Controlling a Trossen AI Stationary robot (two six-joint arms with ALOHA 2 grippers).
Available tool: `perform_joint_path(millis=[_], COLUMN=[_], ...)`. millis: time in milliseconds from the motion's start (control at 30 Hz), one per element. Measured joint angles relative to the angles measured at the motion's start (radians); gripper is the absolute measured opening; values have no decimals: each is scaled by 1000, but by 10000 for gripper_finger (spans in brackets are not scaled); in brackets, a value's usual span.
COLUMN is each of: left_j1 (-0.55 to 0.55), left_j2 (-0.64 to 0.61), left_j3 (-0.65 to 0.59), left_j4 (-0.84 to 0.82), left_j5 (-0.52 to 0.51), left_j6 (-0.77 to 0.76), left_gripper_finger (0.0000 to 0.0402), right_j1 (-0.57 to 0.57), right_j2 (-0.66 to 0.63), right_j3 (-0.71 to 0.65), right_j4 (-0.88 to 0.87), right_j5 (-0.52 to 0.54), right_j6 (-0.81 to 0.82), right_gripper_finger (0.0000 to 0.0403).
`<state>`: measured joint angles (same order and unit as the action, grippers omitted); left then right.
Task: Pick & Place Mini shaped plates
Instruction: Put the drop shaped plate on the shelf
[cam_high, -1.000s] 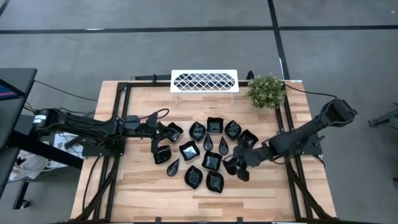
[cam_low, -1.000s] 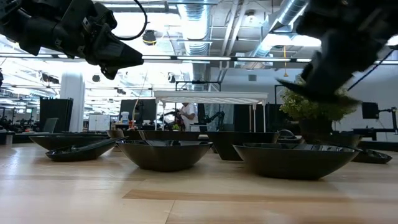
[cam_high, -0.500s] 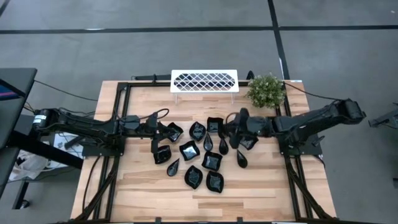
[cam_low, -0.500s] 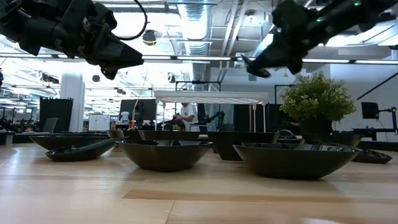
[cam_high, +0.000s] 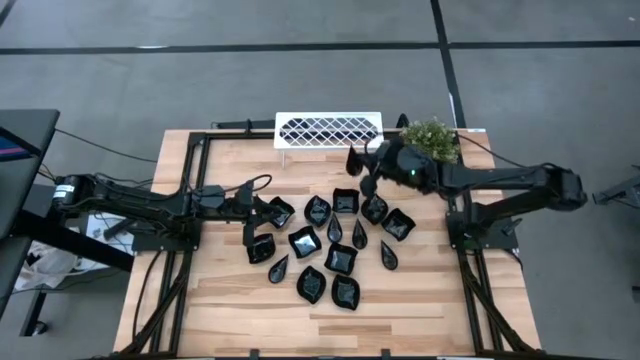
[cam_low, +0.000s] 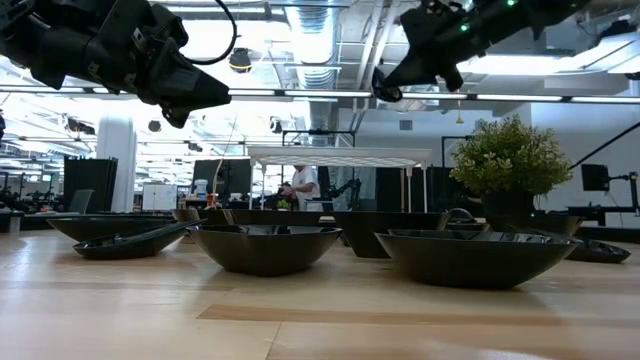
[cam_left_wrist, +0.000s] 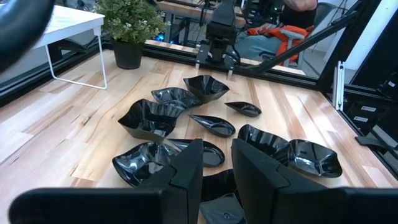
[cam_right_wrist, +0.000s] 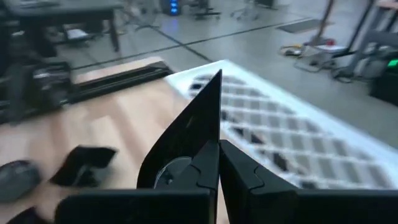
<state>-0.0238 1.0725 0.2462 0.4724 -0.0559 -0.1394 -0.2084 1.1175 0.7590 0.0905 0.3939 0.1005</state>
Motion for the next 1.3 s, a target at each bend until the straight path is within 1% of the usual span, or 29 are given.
perform_joint_path(millis=[133,267,300,367,500,600,700,833,933,1067,1300], left_j1=[0,0,0,0,0,0,0,0,0,0,0], left_j2=[0,0,0,0,0,0,0,0,0,0,0], left_j3=[0,0,0,0,0,0,0,0,0,0,0], left_j4=[0,0,0,0,0,7,7,9,12,12,12], left_j5=[0,0,0,0,0,0,0,0,0,0,0], left_j6=[0,0,0,0,0,0,0,0,0,-7,-8], left_gripper_finger=[88,88,88,88,88,88,88,88,88,88,88], right_j1=[-92,-197,-227,-296,-439,-527,-587,-630,-639,-639,-616], right_j2=[1,1,1,1,1,4,33,101,159,206,275], right_j3=[54,88,95,106,123,124,124,124,134,173,230], right_j4=[-23,-27,-26,-27,-26,-27,-31,-30,-38,-44,-131], right_j5=[-3,-5,-21,-89,-267,-350,-412,-477,-480,-480,-479], right_j6=[-11,-55,-55,-34,46,87,107,133,131,130,126], right_gripper_finger=[2,1,1,1,1,1,1,1,1,1,1])
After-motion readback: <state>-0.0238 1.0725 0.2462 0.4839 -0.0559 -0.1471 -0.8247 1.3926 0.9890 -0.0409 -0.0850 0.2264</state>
